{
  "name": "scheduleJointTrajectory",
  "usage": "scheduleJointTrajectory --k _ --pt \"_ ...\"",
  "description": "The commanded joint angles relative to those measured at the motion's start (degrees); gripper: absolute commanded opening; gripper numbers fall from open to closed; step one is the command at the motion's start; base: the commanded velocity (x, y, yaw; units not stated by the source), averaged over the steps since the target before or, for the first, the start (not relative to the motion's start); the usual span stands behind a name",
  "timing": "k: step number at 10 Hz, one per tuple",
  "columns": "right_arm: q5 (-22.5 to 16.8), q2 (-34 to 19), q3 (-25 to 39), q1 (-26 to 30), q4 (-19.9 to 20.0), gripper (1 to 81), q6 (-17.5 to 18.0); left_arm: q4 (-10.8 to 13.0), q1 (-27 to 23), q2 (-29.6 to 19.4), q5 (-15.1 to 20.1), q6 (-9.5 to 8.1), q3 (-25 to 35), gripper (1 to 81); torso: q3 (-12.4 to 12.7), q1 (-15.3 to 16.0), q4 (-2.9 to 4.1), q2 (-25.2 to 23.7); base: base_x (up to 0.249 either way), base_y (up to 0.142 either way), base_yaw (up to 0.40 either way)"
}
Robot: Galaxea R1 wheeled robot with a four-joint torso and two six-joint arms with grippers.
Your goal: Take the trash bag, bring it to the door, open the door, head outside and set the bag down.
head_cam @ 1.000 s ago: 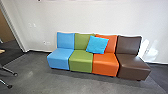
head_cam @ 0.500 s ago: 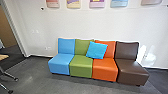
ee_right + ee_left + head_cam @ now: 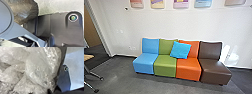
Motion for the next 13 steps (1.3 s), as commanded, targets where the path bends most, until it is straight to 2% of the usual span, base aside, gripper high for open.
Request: scheduleJointTrajectory --k 1,2,4,5,6,7,8,13 --pt "-3.27 0.53 -2.03 2.42 -0.42 81.1 -0.38 0.2 -2.76 2.98 4.03 0.34 -4.04 1.0 2.24 -3.61 0.0 5.6 0.0 0.0 0.0" --pt "-3.27 0.97 -2.9 2.43 -0.68 81.1 -0.38 0.38 -2.67 3.95 4.03 0.34 -6.06 1.0 5.62 -4.94 0.0 7.67 0.0 0.0 0.0" --pt "-3.27 1.42 -3.35 2.69 -0.77 81.1 -0.38 0.38 -2.67 4.66 4.03 0.34 -7.39 1.0 6.76 -6.77 0.0 10.61 0.0 0.0 0.0" --pt "-3.27 1.59 -3.44 2.86 -0.86 81.1 -0.38 0.38 -2.67 4.83 4.03 0.34 -7.48 1.0 8.38 -7.81 0.0 12.2 0.0 0.0 0.0" --pt "-3.27 1.77 -3.7 2.95 -0.77 81.1 -0.38 0.38 -2.58 4.92 4.03 0.34 -7.48 1.0 8.83 -9.05 0.0 14.12 0.0 0.0 0.0" --pt "-3.27 2.03 -4.05 2.95 -0.77 81.1 -0.38 0.38 -2.67 4.92 4.03 0.34 -7.48 1.0 6.36 -10.17 0.0 15.78 0.0 0.0 0.0" --pt "-3.27 2.47 -4.92 2.95 -0.77 81.1 -0.38 0.46 -2.67 4.92 4.03 0.34 -7.48 1.0 7.94 -11.36 0.0 17.53 0.0 0.0 0.0" --pt "-3.27 3.97 -6.95 2.86 -1.47 81.1 -0.38 0.55 -2.41 5.8 4.03 0.43 -8.79 1.0 8.88 -17.36 0.0 26.78 0.0 0.0 0.0"
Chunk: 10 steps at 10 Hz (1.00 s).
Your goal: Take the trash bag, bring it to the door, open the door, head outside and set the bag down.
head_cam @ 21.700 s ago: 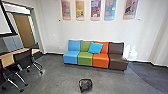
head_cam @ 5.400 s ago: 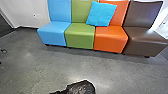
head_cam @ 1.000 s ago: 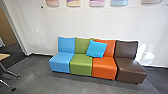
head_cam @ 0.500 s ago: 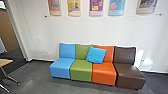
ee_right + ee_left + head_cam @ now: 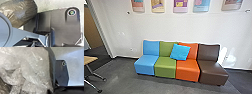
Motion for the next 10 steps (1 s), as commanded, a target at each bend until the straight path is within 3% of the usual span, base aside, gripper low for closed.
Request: scheduleJointTrajectory --k 1,2,4,10 --pt "-3.22 -0.27 -0.59 2.91 -0.46 81.1 -0.19 0.15 -3.42 1.03 4.14 0.34 -1.47 1.0 0.0 -7.38 0.0 11.46 0.0 0.0 0.0" --pt "-3.22 0.26 -1.39 2.82 -0.46 81.1 -0.1 0.15 -3.42 1.74 4.14 0.35 -2.79 1.0 0.0 -5.11 0.0 7.94 0.0 0.0 0.0" --pt "-3.14 1.14 -2.88 2.65 -0.46 81.1 -0.18 0.76 -3.07 2.44 4.14 0.43 -3.59 1.0 0.0 -7.8 0.0 12.09 0.0 0.0 0.0" --pt "-3.22 3.34 -5.7 2.48 -0.55 81.1 -0.19 1.2 -2.54 2.71 3.96 0.34 -3.59 1.0 8.24 -15.54 0.0 24.09 0.0 0.0 0.0"
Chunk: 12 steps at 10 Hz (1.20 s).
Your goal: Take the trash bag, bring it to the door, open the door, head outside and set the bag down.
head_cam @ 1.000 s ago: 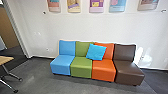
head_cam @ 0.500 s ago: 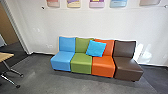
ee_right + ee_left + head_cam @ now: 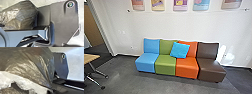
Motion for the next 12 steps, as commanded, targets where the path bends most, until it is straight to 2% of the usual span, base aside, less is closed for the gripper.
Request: scheduleJointTrajectory --k 1,2,3,5,6,7,8,9,11,12 --pt "-3.52 -0.62 0.64 2.32 -0.44 81.1 -0.19 0.13 -2.9 0.2 4.03 0.34 0.47 1.0 4.04 -3.56 0.0 5.53 0.0 0.0 0.0" --pt "-3.52 -0.44 0.55 2.23 -0.44 81.1 -0.19 0.13 -2.81 0.2 4.03 0.34 0.47 1.0 5.46 -4.98 0.0 7.67 0.0 0.0 0.0" --pt "-3.52 -0.35 0.55 2.23 -0.44 81.1 -0.19 0.13 -2.81 0.28 4.03 0.34 0.47 1.0 2.69 -6.38 0.0 9.79 0.0 0.0 0.0" --pt "-3.52 -0.18 0.55 2.23 -0.61 81.1 -0.19 0.13 -2.81 0.28 3.94 0.34 0.21 1.0 3.89 -8.29 0.0 12.94 0.0 0.0 0.0" --pt "-3.52 0.26 0.12 2.14 -0.61 81.1 -0.19 0.13 -2.81 0.46 4.03 0.34 -0.4 1.0 4.09 -8.29 0.0 14.8 0.0 0.0 0.0" --pt "-3.52 0.79 -0.67 2.14 -0.7 81.1 -0.19 0.13 -2.72 0.81 4.03 0.34 -1.2 1.0 9.23 -8.29 0.0 16.53 0.0 0.0 0.0" --pt "-3.52 1.32 -1.47 2.14 -0.88 81.1 -0.19 0.13 -2.72 0.99 4.03 0.34 -1.55 1.0 10.01 -8.29 0.0 16.53 0.0 0.0 0.0" --pt "-3.6 1.67 -1.91 2.14 -0.88 81.1 -0.19 0.13 -2.72 0.99 4.03 0.34 -1.64 1.0 10.87 -7.54 0.0 13.33 0.0 0.0 0.0" --pt "-3.69 2.02 -2.17 2.14 -0.88 81.1 -0.19 -0.04 -2.63 0.9 4.03 0.26 -1.64 1.0 14.27 -7.82 0.0 14.16 0.0 0.0 0.0" --pt "-3.69 2.02 -2.26 2.14 -0.88 81.1 -0.19 -0.39 -2.63 0.9 4.03 0.17 -1.64 1.0 10.6 -7.87 0.0 14.23 0.0 0.0 0.0"
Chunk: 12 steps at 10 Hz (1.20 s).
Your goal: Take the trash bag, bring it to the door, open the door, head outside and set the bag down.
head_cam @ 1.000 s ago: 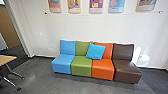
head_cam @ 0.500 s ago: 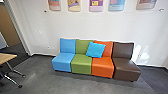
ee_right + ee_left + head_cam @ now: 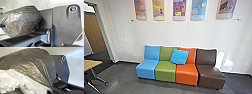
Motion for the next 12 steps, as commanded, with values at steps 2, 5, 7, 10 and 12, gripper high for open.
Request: scheduleJointTrajectory --k 2,5,7,10,12 --pt "-3.2 -0.83 -0.01 2.84 -0.43 81.1 -0.16 -0.22 -4.08 0.13 3.64 0.11 -0.09 1.0 0.99 -0.04 0.0 -0.02 0.0 0.0 0.0" --pt "-3.11 1.19 -4.49 1.87 -0.43 81.1 -0.16 -0.13 -3.56 0.48 3.64 0.02 -2.29 1.0 1.55 -0.11 0.0 -0.02 0.0 0.0 0.0" --pt "-3.11 3.64 -10.62 0.91 -0.16 81.1 -0.16 -0.04 -1.72 0.57 1.19 0.11 -4.39 1.0 1.52 -0.11 0.0 -0.02 0.0 0.0 0.0" --pt "-3.11 6.29 -15.21 0.73 0.01 81.1 -0.16 0.04 -0.4 0.57 0.38 0.19 -5.63 1.0 1.52 -0.11 0.0 -0.02 0.0 0.0 0.0" --pt "-3.11 6.47 -15.39 0.73 0.01 81.1 -0.16 0.04 -0.4 0.66 0.38 0.19 -5.63 1.0 1.52 -0.11 0.0 -0.02 0.0 0.0 0.0"
